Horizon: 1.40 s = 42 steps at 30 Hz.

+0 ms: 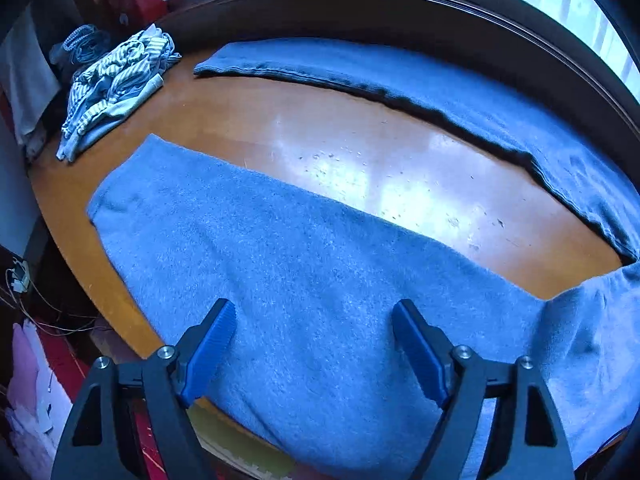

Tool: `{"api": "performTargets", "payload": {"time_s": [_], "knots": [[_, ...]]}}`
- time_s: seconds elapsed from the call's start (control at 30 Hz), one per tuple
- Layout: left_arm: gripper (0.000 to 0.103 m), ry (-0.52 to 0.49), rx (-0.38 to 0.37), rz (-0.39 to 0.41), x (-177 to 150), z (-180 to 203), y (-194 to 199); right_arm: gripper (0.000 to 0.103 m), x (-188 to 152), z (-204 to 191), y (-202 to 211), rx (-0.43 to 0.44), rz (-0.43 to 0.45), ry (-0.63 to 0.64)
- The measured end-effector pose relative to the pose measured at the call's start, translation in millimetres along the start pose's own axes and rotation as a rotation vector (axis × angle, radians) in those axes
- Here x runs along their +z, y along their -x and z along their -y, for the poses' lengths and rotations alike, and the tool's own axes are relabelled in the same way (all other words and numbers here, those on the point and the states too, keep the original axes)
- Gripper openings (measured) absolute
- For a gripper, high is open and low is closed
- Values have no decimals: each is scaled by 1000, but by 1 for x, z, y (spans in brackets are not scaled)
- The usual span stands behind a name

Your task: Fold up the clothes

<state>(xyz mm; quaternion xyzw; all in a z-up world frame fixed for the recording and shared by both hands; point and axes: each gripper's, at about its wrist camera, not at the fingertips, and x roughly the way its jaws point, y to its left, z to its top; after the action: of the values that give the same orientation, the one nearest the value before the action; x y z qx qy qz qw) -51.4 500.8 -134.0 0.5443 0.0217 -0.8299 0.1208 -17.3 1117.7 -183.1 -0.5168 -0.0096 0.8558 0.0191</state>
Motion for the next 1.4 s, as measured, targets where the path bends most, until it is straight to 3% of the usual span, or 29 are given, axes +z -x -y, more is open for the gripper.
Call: {"api": "performTargets", "payload": {"time_s": [0.23, 0.47, 0.6, 0.73, 0.93, 1.07, 1.4], "knots": [[101, 128, 17, -7, 17, -37, -17, 51, -9, -14, 5, -24, 7, -81], [102, 130, 29, 19, 15, -40, -16, 51, -12, -28, 10, -38, -4, -87], [98, 164, -18, -2, 15, -45, -16, 51, -11, -16, 19, -51, 13, -102], [98, 117, -79, 36, 19, -28, 4, 51, -13, 11, 36, -75, 70, -166], [98, -103, -199, 82, 40, 62, 39, 51, -5, 90, 47, -85, 123, -268], [98, -248, -248, 80, 49, 145, 50, 52, -1, 133, 42, -59, 119, -250], [98, -676, -357, 90, 58, 396, 72, 52, 6, 169, 10, 190, 59, -88]]}}
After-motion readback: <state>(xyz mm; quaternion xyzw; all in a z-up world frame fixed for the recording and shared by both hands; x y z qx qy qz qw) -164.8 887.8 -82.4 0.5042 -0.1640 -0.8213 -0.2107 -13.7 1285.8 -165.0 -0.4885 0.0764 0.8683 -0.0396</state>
